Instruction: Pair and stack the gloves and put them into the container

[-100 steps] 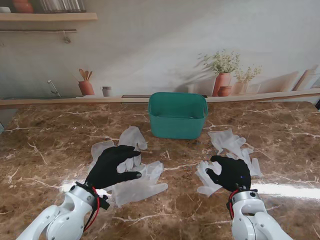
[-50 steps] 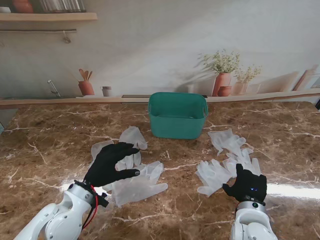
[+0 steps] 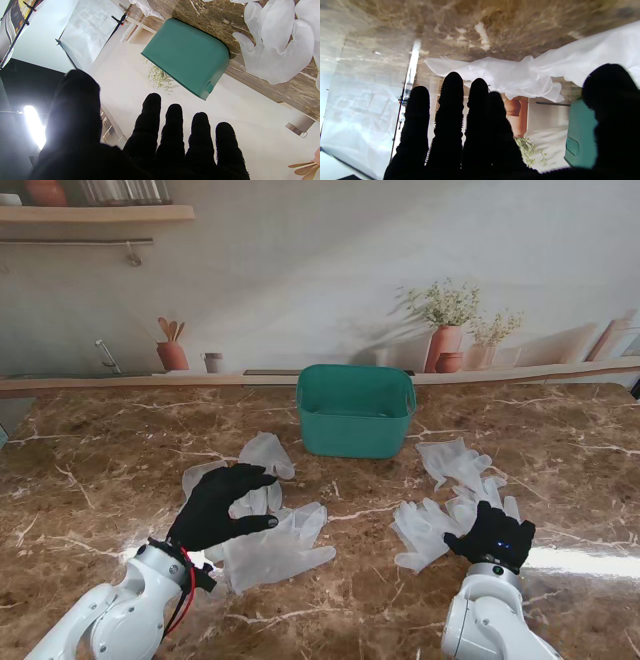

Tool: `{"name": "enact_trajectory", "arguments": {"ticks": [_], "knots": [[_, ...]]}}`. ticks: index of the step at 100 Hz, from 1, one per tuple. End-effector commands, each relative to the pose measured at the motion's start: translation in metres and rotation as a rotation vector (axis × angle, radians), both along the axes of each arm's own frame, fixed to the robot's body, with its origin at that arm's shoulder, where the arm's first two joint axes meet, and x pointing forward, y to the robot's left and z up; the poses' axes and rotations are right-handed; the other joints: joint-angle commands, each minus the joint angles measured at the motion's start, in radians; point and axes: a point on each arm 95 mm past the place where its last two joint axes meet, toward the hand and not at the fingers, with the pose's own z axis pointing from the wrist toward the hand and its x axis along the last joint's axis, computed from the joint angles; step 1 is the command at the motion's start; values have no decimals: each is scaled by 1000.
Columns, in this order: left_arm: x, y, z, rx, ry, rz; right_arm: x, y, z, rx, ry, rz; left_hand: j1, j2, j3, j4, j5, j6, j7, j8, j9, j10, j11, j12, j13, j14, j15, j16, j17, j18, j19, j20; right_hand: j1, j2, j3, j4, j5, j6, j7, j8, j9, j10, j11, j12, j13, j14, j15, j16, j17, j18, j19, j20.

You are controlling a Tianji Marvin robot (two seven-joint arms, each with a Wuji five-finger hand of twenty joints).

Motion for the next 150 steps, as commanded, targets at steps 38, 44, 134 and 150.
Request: {"name": "enact_trajectory", "arguments": {"ticks": [38,44,134,150], "knots": [[6,5,-7,-14,22,22,0,28,-8,108,70,152,24,32,-31,32,-14,-17,6,-14,-31,-18,-25,-13,-42,-53,-22,-13,-6,-41,-36,-7,327,-139,52,-25,315,-163,143,211,24,-12,-105,-32,-77,7,-84,-11,-47,19,-58,83],[6,6,-7,-13,23,24,1,31,-7,104,32,177,27,34,-31,32,-14,-18,6,-13,-31,-16,-25,-13,-42,-52,-22,-13,-4,-42,-39,-8,332,-241,316,-187,319,-220,342,52,61,-17,-101,-37,-56,7,-78,-10,-33,22,-56,100],[7,8,-7,-12,19,37,24,-9,36,-117,-255,199,31,52,-36,30,-14,-18,5,-13,-24,-15,-24,-13,-39,-51,-21,-13,-3,-40,-51,-3,353,51,318,-225,384,-250,577,-37,278,-11,-220,-123,69,-5,-115,-98,52,14,67,94],[7,8,-7,-13,19,38,29,-17,31,-146,-201,172,35,55,-35,30,-13,-17,5,-13,-25,-13,-25,-13,-40,-50,-21,-13,-3,-42,-52,-3,306,-16,343,-214,401,-232,554,-131,321,-5,-228,-151,107,4,-122,-114,74,23,81,73]]}}
